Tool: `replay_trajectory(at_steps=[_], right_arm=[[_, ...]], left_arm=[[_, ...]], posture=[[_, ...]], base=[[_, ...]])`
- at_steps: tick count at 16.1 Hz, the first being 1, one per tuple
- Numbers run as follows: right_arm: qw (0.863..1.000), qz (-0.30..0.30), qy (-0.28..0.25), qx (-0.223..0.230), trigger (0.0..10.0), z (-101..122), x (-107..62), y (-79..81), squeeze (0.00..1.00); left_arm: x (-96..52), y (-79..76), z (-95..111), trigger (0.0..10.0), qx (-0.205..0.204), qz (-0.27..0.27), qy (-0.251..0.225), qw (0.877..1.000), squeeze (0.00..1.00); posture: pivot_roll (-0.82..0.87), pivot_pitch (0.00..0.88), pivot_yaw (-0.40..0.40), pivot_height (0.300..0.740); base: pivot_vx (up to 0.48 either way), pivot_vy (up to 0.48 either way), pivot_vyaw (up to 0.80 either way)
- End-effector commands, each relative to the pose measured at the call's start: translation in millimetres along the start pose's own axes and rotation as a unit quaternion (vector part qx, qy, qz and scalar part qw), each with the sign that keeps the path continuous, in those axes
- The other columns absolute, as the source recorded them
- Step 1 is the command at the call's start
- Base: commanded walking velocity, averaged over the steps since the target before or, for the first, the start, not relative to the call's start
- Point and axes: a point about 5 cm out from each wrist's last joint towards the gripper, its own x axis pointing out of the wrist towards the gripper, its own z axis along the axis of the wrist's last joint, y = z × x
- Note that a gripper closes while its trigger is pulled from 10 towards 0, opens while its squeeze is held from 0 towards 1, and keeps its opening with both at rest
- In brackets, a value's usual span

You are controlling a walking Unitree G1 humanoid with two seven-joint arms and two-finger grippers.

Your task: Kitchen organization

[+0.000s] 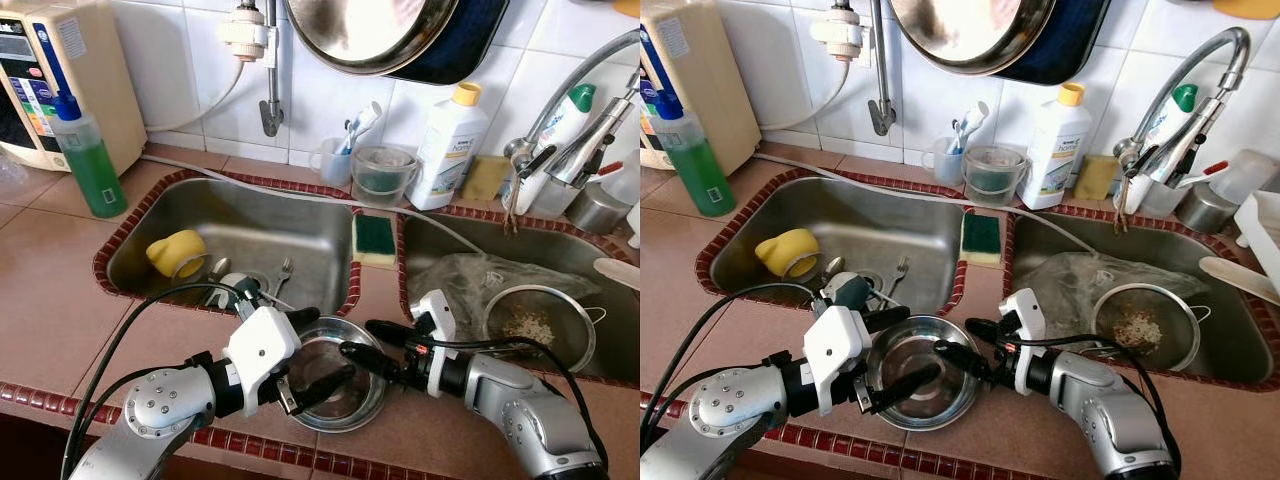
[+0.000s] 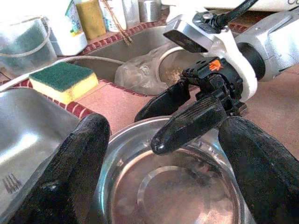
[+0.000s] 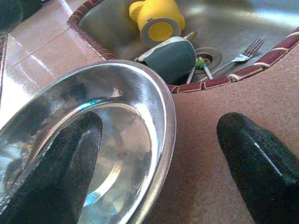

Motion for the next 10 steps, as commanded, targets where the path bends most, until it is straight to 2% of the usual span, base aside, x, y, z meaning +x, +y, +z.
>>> replay_trajectory(at_steps=[1,10], right_arm=[[0.998,-0.047,0.031,0.015,0.0,-10.9,-3.9,-12.1,0.0],[0.999,-0.037,0.035,0.015,0.0,-7.9,-3.2,-13.3,0.0]], left_arm=[[-0.2,-2.2,5.0,10.0,0.008,-0.006,-0.004,1.0,0.0],[-0.9,-2.3,5.9,10.0,0.008,0.0,0.0,1.0,0.0]], posture=[[-0.07,0.038,-0.076,0.74],[-0.06,0.054,-0.082,0.74]], base=[[0.0,0.0,0.0],[0.0,0.0,0.0]])
